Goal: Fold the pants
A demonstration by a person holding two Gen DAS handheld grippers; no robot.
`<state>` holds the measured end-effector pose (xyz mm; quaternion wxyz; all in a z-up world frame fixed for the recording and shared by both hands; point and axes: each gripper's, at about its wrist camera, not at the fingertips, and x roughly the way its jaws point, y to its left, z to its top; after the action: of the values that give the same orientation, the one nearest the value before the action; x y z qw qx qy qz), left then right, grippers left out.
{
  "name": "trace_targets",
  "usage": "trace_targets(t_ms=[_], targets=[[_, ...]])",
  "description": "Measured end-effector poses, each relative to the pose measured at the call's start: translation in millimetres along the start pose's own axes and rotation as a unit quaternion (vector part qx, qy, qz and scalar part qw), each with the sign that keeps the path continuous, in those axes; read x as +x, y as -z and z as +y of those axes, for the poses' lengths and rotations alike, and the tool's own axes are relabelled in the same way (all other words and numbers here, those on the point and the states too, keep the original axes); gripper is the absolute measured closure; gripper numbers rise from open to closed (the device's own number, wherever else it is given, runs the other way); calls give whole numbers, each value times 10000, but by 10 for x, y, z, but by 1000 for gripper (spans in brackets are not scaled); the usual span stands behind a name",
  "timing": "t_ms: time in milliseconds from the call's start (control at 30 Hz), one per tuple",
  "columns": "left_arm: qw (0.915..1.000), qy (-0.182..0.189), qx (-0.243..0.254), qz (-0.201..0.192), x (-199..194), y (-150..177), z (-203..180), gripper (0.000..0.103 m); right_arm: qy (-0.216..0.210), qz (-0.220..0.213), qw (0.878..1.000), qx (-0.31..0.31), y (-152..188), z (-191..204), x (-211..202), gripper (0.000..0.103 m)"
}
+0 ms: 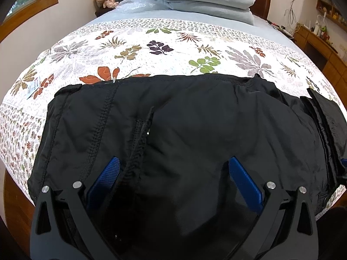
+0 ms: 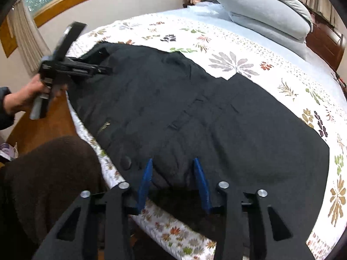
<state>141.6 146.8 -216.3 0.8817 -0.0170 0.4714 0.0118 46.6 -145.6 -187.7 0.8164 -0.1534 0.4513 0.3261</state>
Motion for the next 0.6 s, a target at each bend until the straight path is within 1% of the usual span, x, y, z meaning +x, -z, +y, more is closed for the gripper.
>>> trace_targets(t_ms=[33,133,233,333,400,467,600], targets=[[10000,-1,5,-5,-1,-1,6,2,-15,-7,10000,24,-11,-8,3,79],[10000,-5,-2,-25,-2,5,20,2,-134,-109,9998,70,-25,-23,-61,86],[10000,-33,43,-42,7,11,11,2,-357,-285,9989,45,-49,12,-174,89],[9999,-61,70,-55,15,20,2,2,-334,-113,9993,-118,-40,65,-100,89],[10000,-50,52,-53,18,19,4,2,-363,60,9993,-42,-3,42,42,88],[10000,-21,35,-45,13,14,8,2,-477,100,9987,116,14,-4,98,87],[10000,55,-46,-36,-71,-25,78,2,-672,-34,9975,227,20,5,-21,71]])
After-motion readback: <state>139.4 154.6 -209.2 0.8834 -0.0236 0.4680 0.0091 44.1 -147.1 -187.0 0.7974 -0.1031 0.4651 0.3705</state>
